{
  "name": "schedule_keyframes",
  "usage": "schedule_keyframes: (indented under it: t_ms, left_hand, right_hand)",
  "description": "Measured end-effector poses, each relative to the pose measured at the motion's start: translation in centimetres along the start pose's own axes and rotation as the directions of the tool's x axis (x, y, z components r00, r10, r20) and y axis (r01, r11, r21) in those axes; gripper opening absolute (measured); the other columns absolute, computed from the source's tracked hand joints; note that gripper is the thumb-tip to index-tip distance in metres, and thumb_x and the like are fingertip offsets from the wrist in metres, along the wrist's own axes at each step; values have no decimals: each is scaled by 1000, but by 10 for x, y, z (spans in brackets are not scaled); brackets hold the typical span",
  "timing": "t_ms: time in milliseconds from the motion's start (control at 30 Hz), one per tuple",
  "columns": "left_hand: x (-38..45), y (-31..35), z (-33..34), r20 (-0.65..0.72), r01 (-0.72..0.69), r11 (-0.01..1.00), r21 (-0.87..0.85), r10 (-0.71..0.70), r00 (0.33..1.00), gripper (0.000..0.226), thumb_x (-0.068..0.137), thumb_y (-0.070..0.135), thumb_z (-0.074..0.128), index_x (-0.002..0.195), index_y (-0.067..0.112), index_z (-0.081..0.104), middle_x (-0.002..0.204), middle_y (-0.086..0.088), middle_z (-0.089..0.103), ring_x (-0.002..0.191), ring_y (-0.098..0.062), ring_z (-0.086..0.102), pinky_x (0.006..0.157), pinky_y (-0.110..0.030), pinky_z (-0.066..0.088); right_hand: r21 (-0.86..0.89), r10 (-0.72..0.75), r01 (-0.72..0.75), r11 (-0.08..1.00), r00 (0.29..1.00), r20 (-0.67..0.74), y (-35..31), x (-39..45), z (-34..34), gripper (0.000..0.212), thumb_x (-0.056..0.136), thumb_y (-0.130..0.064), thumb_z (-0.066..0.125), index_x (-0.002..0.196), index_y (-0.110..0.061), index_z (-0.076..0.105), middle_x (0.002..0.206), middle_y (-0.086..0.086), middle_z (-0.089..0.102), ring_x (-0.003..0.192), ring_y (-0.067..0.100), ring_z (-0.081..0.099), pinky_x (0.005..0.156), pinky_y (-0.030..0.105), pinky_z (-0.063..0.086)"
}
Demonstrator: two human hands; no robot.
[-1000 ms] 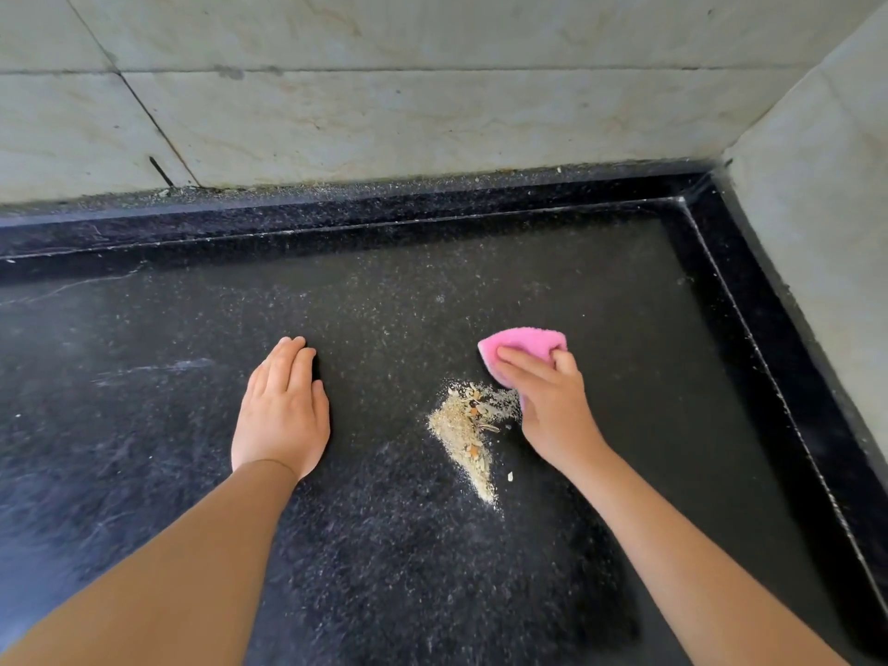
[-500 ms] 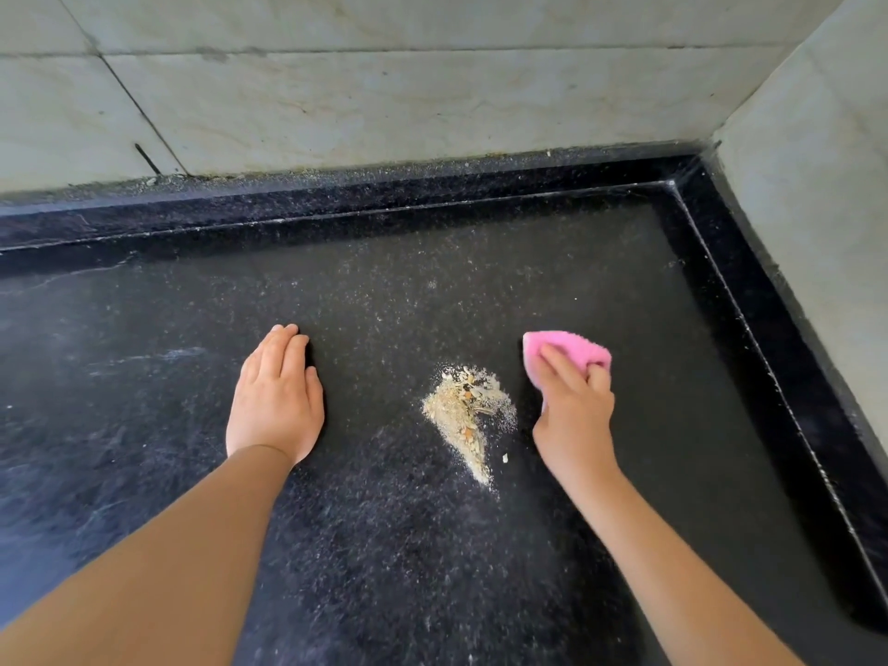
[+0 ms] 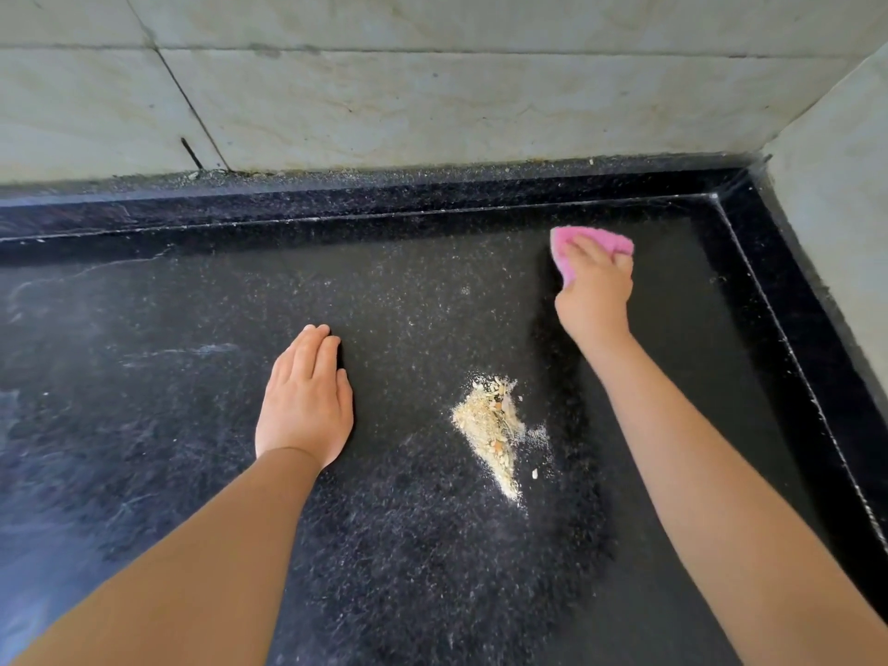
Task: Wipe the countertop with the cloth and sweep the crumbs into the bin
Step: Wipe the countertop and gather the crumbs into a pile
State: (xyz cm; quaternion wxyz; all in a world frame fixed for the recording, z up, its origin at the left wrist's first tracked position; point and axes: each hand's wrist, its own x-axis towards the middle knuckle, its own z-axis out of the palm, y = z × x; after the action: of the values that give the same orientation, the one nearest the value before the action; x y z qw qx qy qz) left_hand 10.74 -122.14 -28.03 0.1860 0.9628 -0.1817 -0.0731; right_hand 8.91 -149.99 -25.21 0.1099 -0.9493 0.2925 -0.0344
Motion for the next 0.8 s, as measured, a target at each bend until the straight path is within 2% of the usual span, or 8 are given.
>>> schedule_keyframes:
  t_ms: [133,300,367,433,467,567,700,800]
  left_hand:
    - [4,-4,3,-16,-25,999,24,26,1000,38,86,9,41,116,-12,53,125,-26,53,120,-42,46,101,-43,30]
    - [4,-6,4,-47,-50,997,50,53,997,30,84,0,52,112,-13,56,121,-27,55,116,-44,50,98,-48,31]
    - [4,-6,4,-44,-43,998,49,45,998,30,84,-1,55,112,-13,55,121,-27,55,116,-43,49,98,-48,31]
    - [4,-7,5,-46,-50,997,58,53,998,32,85,4,49,111,-13,56,120,-27,56,115,-44,51,97,-47,33]
    - [4,-8,4,-45,-49,997,61,52,998,35,83,7,46,110,-12,57,119,-27,57,114,-44,51,96,-46,34]
    - [4,-5,2,-27,-48,998,45,49,998,39,82,10,42,110,-13,56,119,-28,56,114,-44,51,96,-48,36]
    - [5,-5,3,-39,-44,998,47,45,998,38,85,9,42,113,-13,55,122,-28,54,117,-44,48,99,-47,34]
    - [4,-6,5,-26,-31,999,35,32,999,34,89,5,46,117,-13,52,127,-27,51,122,-43,43,103,-46,29]
  right_hand:
    - [-45,122,-119,992,991,58,3,19,-2,51,80,9,41,127,-10,47,141,1,37,126,29,23,84,36,33]
    - [18,-206,205,979,974,98,-22,5,15,55,77,13,42,123,-15,54,139,1,45,116,34,31,80,34,28]
    - [69,-411,407,911,909,65,-36,-5,17,60,73,16,42,120,-18,58,133,3,51,107,37,37,80,33,28]
    - [102,-496,487,868,837,231,-43,-24,20,62,78,16,41,125,-22,52,134,5,46,106,29,33,80,31,23]
    - [155,-537,515,843,790,295,-41,-35,21,62,79,17,42,125,-22,52,132,9,46,106,29,33,83,34,27]
    - [270,-702,649,711,674,230,-20,-61,9,51,66,18,53,107,-7,66,112,9,66,96,45,52,79,53,44]
    - [136,-422,422,896,906,-35,35,-30,-11,45,72,4,37,102,-4,68,105,14,68,91,39,58,81,33,32]
    - [-38,-53,48,998,991,-122,78,3,-12,51,72,13,41,117,-4,59,122,14,60,112,37,48,82,35,32]
